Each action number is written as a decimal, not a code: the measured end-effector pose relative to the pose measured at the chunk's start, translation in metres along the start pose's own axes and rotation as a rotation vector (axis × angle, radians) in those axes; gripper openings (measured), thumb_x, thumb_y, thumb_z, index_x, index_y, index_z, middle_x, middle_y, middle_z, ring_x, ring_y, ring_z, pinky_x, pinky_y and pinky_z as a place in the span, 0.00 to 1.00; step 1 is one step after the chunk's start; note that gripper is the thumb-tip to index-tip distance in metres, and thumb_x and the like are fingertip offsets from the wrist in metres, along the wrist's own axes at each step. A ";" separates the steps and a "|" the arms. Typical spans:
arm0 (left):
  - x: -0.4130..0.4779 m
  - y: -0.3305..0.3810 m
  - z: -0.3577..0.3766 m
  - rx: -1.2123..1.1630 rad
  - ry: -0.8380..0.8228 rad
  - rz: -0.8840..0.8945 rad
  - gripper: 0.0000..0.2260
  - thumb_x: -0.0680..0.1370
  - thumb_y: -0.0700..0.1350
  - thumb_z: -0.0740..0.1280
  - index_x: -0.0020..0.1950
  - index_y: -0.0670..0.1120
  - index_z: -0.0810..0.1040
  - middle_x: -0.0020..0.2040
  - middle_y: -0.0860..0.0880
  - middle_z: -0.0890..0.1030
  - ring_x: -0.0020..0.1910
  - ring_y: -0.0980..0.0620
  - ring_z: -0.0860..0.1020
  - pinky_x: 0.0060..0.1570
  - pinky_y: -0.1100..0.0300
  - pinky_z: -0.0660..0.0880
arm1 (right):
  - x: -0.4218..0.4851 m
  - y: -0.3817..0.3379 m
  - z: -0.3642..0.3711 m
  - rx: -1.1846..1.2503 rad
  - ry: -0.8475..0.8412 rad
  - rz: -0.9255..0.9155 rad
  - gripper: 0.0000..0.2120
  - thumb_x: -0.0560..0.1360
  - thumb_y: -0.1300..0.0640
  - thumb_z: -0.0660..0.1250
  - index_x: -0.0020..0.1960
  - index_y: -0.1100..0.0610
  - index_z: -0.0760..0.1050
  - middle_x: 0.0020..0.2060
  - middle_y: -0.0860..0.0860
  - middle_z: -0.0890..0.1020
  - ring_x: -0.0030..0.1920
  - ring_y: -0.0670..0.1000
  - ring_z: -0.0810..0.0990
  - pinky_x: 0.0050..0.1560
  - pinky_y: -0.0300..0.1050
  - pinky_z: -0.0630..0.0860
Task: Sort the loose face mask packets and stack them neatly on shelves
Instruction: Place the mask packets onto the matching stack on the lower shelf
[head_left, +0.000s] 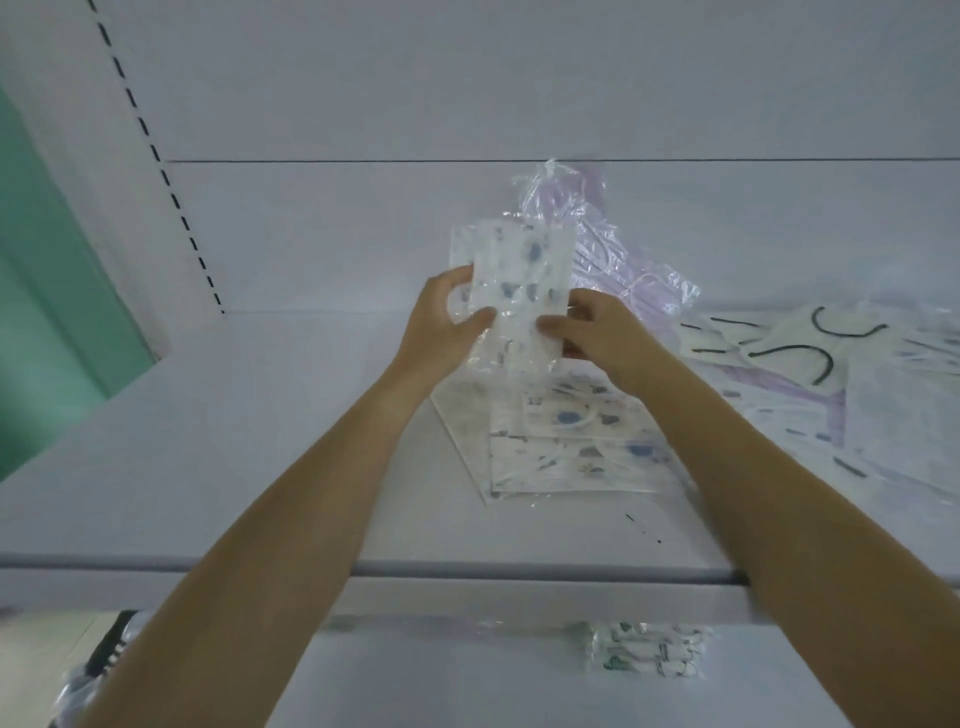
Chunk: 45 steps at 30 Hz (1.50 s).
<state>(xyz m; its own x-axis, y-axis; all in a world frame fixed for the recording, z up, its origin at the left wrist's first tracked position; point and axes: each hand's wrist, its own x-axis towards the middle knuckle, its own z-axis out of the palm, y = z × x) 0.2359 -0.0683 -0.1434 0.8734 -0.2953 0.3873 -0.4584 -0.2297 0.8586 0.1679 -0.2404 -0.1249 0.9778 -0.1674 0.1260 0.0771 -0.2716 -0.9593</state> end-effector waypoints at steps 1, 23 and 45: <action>-0.001 -0.002 -0.001 0.029 0.024 0.034 0.23 0.76 0.39 0.67 0.71 0.45 0.66 0.69 0.52 0.69 0.66 0.59 0.66 0.64 0.68 0.62 | 0.000 0.000 -0.002 -0.094 -0.040 0.010 0.11 0.73 0.56 0.71 0.53 0.54 0.73 0.45 0.50 0.81 0.46 0.50 0.81 0.50 0.41 0.78; -0.013 0.010 0.008 -0.027 -0.225 0.048 0.12 0.76 0.46 0.68 0.60 0.51 0.76 0.55 0.56 0.79 0.53 0.61 0.78 0.56 0.62 0.74 | 0.002 -0.003 -0.008 0.285 0.238 0.032 0.12 0.72 0.60 0.71 0.52 0.60 0.70 0.39 0.53 0.78 0.36 0.51 0.79 0.42 0.46 0.80; -0.009 0.013 -0.005 -0.124 -0.150 0.025 0.15 0.79 0.48 0.64 0.66 0.49 0.74 0.60 0.59 0.76 0.53 0.73 0.74 0.50 0.79 0.67 | 0.003 -0.004 -0.013 0.328 0.360 -0.034 0.08 0.74 0.62 0.68 0.40 0.53 0.71 0.32 0.48 0.72 0.28 0.44 0.70 0.34 0.38 0.70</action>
<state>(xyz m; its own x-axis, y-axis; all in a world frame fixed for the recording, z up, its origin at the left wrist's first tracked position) 0.2228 -0.0636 -0.1343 0.8232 -0.4367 0.3628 -0.4480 -0.1069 0.8876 0.1683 -0.2520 -0.1171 0.8486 -0.4966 0.1823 0.2215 0.0205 -0.9750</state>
